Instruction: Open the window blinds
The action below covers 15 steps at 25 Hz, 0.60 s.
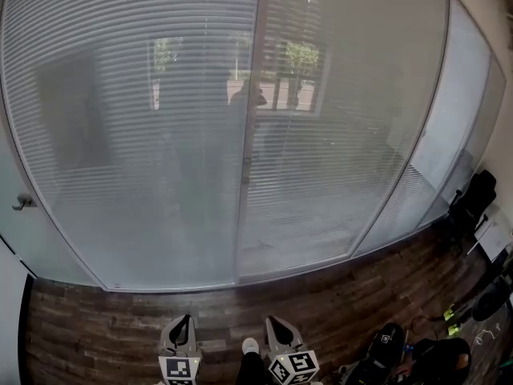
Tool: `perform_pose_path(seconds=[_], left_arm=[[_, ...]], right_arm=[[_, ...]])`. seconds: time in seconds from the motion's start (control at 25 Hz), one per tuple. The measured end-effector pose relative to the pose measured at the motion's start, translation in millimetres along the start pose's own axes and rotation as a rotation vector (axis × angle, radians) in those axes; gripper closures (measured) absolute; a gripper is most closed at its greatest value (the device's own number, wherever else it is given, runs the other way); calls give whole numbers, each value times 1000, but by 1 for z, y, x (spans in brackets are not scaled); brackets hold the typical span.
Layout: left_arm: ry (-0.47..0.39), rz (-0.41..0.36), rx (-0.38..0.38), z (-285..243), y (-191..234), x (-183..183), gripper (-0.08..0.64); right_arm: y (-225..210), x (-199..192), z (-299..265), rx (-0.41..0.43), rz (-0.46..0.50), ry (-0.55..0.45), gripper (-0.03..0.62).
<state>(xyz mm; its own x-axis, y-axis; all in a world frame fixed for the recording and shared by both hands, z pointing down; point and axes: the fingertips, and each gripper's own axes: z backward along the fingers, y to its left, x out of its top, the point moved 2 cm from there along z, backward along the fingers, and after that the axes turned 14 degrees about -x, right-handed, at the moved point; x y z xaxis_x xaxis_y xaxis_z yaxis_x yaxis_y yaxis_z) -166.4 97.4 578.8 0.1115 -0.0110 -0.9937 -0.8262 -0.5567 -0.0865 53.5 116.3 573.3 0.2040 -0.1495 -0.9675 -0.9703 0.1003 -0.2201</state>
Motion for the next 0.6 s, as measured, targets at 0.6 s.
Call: perform_pose_path(seconds=[0.6], left_arm=[[10, -45, 38, -148, 51, 29, 560]], right_arm=[[-55, 47, -158, 47, -24, 6, 592]])
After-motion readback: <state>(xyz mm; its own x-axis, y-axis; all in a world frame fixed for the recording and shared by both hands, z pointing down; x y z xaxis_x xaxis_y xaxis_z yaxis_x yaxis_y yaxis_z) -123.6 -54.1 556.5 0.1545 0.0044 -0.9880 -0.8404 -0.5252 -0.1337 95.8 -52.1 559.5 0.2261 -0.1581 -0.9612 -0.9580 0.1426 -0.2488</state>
